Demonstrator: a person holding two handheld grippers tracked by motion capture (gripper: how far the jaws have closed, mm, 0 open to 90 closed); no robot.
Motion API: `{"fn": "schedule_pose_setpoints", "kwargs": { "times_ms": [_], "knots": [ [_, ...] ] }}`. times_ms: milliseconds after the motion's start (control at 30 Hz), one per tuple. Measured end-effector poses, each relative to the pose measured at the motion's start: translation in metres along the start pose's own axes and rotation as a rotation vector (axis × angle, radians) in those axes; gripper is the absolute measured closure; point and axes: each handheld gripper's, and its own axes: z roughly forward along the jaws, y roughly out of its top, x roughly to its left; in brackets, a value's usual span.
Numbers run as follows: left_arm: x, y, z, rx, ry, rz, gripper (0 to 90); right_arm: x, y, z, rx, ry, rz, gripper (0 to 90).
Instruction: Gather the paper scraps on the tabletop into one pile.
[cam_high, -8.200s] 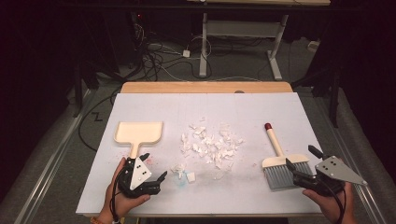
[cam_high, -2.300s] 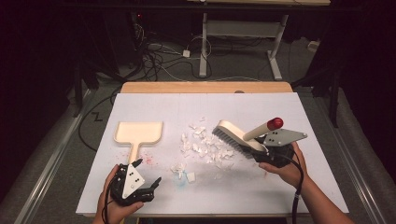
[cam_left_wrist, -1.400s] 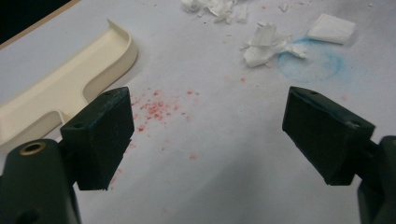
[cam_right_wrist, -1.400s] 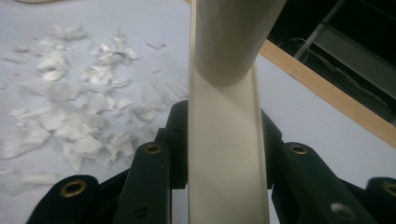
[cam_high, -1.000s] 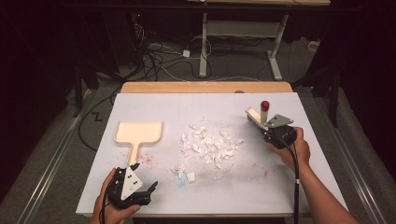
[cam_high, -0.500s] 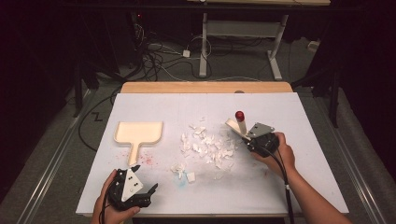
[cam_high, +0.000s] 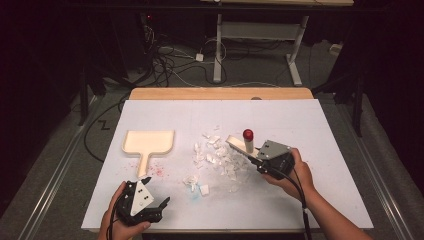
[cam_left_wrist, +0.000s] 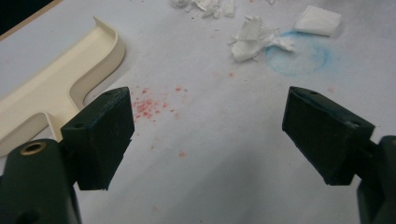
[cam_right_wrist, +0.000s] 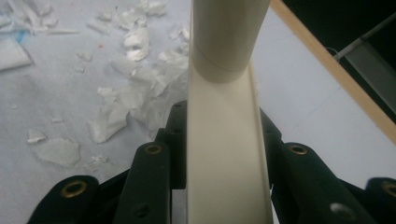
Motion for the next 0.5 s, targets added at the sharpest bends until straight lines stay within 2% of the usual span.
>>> {"fn": "schedule_pose_setpoints", "kwargs": {
  "times_ms": [100,200,233,367,433,500],
  "knots": [
    [0.001,0.000,-0.002,-0.008,0.010,-0.008,15.9,-0.010,-0.001,-0.008,-0.030,-0.013,0.029,68.2],
    [0.004,0.000,-0.004,-0.027,0.007,-0.065,16.0,-0.023,-0.001,-0.011,-0.055,-0.032,0.075,68.1],
    [0.005,0.000,-0.004,-0.030,0.009,-0.073,16.0,-0.028,-0.001,-0.009,-0.061,-0.052,0.083,68.1],
    [0.006,0.000,-0.002,-0.031,0.009,-0.087,16.6,-0.045,0.001,0.007,-0.056,-0.104,0.097,68.1],
    [0.006,0.001,-0.002,-0.034,0.008,-0.083,16.6,-0.051,0.005,0.021,-0.028,-0.150,0.073,68.2],
    [0.006,0.001,-0.002,-0.040,0.005,-0.086,16.6,-0.058,0.009,0.038,-0.003,-0.165,0.057,68.1]
  ]
}}
